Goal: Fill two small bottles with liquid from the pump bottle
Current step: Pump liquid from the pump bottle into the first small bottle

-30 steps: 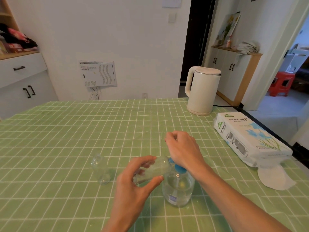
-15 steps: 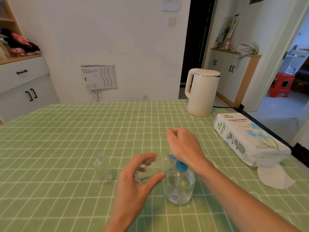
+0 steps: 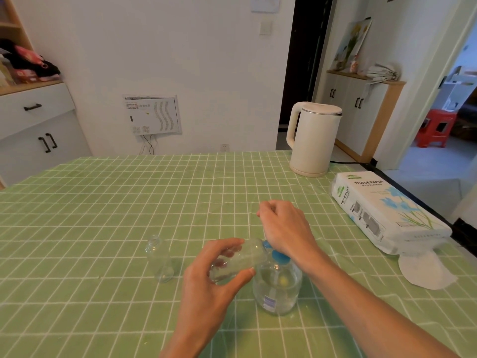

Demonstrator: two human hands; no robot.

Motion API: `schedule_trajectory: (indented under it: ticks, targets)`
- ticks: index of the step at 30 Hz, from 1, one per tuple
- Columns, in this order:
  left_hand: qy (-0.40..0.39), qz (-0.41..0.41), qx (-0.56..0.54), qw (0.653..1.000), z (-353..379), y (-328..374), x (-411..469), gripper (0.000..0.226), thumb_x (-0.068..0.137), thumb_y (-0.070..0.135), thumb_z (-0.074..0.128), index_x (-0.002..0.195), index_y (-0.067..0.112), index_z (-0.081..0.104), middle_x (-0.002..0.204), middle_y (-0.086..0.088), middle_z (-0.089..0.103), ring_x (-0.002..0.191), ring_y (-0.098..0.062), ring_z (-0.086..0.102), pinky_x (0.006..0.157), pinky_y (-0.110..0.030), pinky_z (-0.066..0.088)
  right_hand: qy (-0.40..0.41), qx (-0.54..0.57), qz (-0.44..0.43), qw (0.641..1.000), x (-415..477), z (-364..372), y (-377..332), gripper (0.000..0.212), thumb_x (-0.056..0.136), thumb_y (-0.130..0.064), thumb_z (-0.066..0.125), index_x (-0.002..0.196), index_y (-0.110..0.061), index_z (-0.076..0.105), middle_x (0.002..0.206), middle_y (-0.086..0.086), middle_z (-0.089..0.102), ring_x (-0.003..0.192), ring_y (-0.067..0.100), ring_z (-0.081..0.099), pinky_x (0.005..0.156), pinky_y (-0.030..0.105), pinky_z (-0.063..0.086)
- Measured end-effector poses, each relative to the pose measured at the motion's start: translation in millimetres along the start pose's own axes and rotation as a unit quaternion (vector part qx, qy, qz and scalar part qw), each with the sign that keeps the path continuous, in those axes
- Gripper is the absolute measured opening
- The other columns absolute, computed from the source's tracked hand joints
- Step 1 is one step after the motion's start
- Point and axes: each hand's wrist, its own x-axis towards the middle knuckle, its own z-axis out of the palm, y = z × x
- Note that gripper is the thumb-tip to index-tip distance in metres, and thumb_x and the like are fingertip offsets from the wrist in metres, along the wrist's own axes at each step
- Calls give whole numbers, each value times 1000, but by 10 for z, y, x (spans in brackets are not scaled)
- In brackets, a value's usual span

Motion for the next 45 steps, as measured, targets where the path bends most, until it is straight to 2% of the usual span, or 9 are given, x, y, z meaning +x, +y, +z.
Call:
schedule_trajectory:
  ticks: [5, 11, 14, 21, 27, 30, 35, 40, 45]
  targets:
    - [-5, 4, 6, 1000, -12, 29, 9, 50, 72, 29, 91, 113, 48, 70, 111, 18, 75, 109, -10, 68, 87, -26, 50, 14, 2, -9, 1000, 14, -5, -14, 44, 108, -30, 44, 65, -19, 41, 53, -4, 35, 55, 18, 36, 65, 39, 46]
    - [1, 25, 15, 1000, -38, 94, 27, 45, 70, 45, 83, 113, 44, 71, 109, 22, 75, 110, -4, 68, 87, -8, 45, 19, 0, -17, 1000, 44, -32, -64, 38, 108, -30, 43, 73, -16, 51, 55, -4, 38, 55, 18, 38, 65, 40, 46]
    - [1, 27, 17, 999, -28, 87, 18, 45, 71, 47, 82, 114, 44, 71, 109, 22, 75, 111, -4, 68, 88, -7, 44, 19, 9, -3, 1000, 35, -33, -38, 45, 109, -30, 42, 86, 0, 66, 54, -6, 38, 55, 17, 39, 66, 40, 49]
    - [2, 18, 20, 1000, -3, 24, -3, 46, 71, 41, 85, 114, 46, 70, 110, 21, 75, 111, -6, 67, 87, -6, 43, 10, 9, 4, 1000, -6, -12, 6, 46, 109, -29, 40, 109, 3, 74, 69, 6, 56, 67, 21, 53, 78, 43, 58]
    - [2, 21, 22, 1000, -10, 37, -1, 45, 71, 43, 83, 114, 48, 69, 111, 20, 74, 110, -8, 66, 87, -7, 43, 18, 2, 4, 1000, 0, -9, 4, 46, 109, -29, 41, 91, 4, 69, 63, 3, 49, 61, 21, 46, 75, 45, 57]
    - [1, 31, 28, 999, -27, 60, 9, 45, 72, 41, 84, 114, 47, 69, 114, 17, 71, 109, -10, 65, 86, -8, 43, 22, -3, -5, 1000, 4, -17, -28, 43, 109, -30, 42, 71, -12, 51, 60, 2, 47, 58, 20, 44, 77, 47, 58]
    - [2, 48, 54, 997, -60, 74, 31, 46, 74, 46, 88, 116, 42, 71, 112, 16, 70, 112, -10, 66, 92, -10, 45, 26, -5, -21, 999, 37, -23, -55, 41, 107, -30, 41, 68, -19, 44, 57, -4, 43, 58, 18, 42, 65, 40, 43]
    - [11, 52, 83, 995, -49, 57, -7, 44, 76, 42, 86, 117, 38, 72, 115, 16, 68, 114, -14, 65, 96, -29, 52, 28, -4, -22, 999, 18, -13, -40, 44, 107, -28, 42, 64, -19, 40, 54, -3, 41, 56, 18, 41, 63, 39, 42]
    - [14, 37, 82, 996, -43, 36, 4, 44, 72, 43, 85, 114, 38, 74, 115, 17, 65, 111, -13, 64, 94, -21, 50, 21, -3, -8, 1000, -8, 1, -25, 44, 107, -28, 42, 66, -11, 49, 59, 2, 48, 61, 21, 47, 68, 42, 49]
